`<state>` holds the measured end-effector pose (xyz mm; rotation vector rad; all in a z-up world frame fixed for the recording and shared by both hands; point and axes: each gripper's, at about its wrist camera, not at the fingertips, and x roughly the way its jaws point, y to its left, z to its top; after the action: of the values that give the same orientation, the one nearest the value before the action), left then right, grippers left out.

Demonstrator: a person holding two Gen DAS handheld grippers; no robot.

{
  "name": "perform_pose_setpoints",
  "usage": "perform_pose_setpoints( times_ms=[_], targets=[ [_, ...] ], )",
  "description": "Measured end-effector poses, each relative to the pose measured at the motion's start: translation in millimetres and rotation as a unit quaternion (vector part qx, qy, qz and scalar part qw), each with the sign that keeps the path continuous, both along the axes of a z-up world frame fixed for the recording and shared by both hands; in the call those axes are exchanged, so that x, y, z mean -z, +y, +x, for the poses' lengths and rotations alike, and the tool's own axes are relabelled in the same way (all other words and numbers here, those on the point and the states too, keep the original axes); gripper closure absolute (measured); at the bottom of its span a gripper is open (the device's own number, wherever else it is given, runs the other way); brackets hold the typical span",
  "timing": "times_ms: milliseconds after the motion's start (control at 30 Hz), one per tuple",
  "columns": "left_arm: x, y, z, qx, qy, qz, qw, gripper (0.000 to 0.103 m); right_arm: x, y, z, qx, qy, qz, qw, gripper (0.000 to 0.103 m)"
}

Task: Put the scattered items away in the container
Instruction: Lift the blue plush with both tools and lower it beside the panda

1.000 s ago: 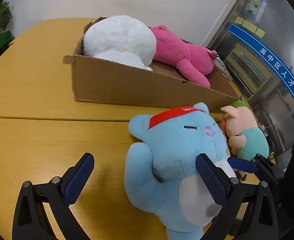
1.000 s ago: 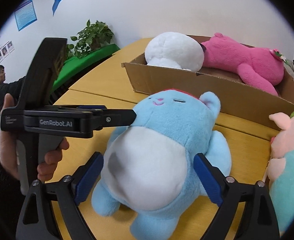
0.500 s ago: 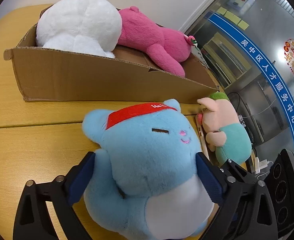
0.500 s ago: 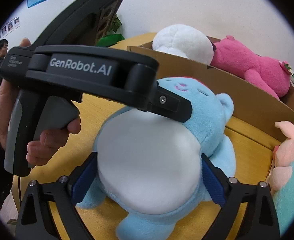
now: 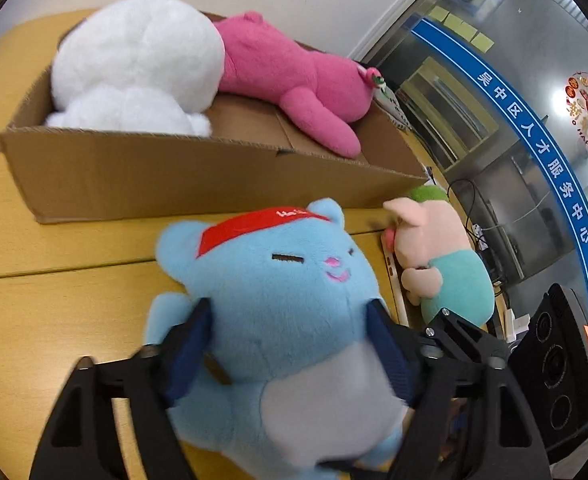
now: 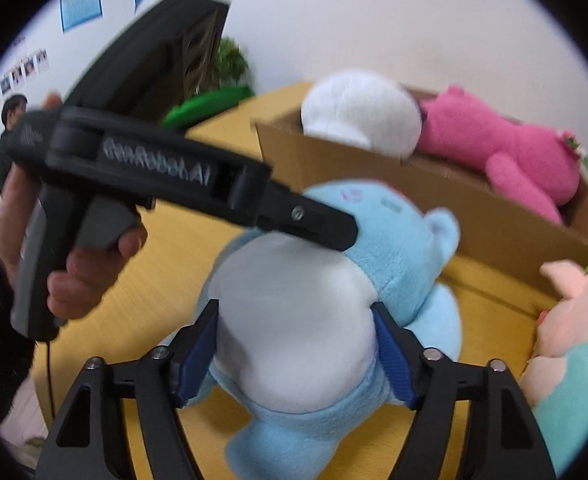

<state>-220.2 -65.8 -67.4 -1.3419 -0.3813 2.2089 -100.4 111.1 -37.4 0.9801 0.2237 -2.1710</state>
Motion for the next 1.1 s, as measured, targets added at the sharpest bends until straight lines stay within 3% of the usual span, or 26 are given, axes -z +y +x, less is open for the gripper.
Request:
perform_pose_setpoints(
  times_ms=[167,367,633,767,900,1000,1100],
  targets=[
    [1,16,-2,0.017,0.009,-0.038,0.9991,0.019,8,-9,-5,-0.001,0.005,0.015,1.000,0.012],
    [-16,13,5,0.009,0.014,-0.034,0.9993,0.027,-1,3,-1,-0.010,0.028,-0.012,0.999,0.027],
    [-91,24,-4,-0.009,0.105,-0.023,0.9941,0.027,-58,18,-4,0.001,0.099,-0.040,0.994,0.028],
    [-132,30,-41,-0.002,0.157,-0.020,0.9873,0.027,-97,21,-32,0.004,0.155,-0.030,0.987,0.028],
    [-150,31,-104,0.000,0.168,0.005,0.9858,0.027,-123,20,-80,0.005,0.202,-0.010,0.979,0.028],
    [-137,38,-155,-0.004,0.159,0.003,0.9873,0.027,-122,20,-126,0.013,0.220,0.003,0.975,0.027],
    [-99,50,-197,-0.008,0.117,-0.011,0.9931,0.027,-95,14,-169,0.038,0.199,0.040,0.978,0.027]
  ],
)
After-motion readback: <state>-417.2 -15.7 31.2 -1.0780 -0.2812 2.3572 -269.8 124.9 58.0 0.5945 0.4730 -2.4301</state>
